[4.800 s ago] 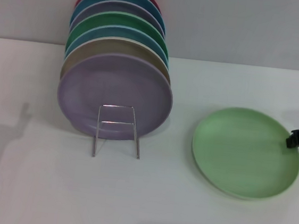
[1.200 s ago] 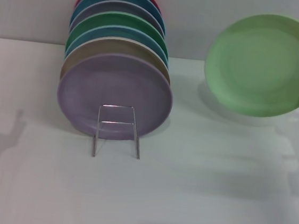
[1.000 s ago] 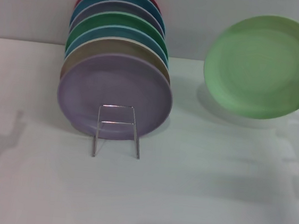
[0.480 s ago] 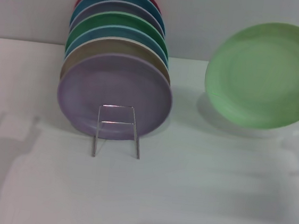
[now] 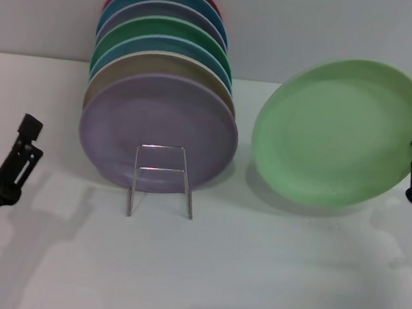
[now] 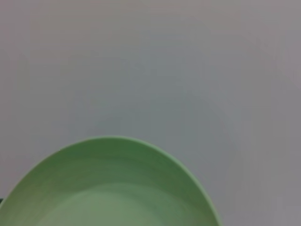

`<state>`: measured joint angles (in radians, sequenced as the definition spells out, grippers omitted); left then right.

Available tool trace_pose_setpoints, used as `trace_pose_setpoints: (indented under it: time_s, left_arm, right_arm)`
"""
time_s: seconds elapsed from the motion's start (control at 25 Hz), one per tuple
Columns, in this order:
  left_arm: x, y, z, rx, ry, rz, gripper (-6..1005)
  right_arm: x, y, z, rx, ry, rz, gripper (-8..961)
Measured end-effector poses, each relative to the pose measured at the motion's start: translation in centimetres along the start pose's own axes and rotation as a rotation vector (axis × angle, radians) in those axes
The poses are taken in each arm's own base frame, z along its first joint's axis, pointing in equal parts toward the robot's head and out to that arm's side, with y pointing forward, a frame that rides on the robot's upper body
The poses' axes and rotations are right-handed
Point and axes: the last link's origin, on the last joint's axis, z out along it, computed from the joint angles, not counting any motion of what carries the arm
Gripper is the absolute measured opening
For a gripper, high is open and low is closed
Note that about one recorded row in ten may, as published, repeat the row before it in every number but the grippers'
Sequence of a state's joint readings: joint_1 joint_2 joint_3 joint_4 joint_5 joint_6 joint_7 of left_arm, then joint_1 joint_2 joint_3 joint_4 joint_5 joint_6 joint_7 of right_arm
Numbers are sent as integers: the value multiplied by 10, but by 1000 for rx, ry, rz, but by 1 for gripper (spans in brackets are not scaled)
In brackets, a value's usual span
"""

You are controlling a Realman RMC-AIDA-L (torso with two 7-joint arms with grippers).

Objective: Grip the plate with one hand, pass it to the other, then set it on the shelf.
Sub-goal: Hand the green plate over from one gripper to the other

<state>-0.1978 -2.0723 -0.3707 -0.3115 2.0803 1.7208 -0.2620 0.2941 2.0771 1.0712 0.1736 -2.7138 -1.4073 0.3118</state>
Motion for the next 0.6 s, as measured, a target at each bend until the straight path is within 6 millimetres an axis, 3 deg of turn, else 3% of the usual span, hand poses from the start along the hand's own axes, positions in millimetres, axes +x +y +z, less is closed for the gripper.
trace_pose_setpoints:
  time_s: [0.36,0.44,0.6]
  left_arm:
    - [-5,7,-11,-7,-39,-12,826]
    - [-6,6,-14,-10,-55,-4,826]
    - [-8,8,-17,-29,-76,34,826]
  right_arm:
    - [3,25,-27,-38,-22,16,19]
    - [3,43,-42,-24,-31,-18,20]
    - [3,63,-50,3,-35,-41,20]
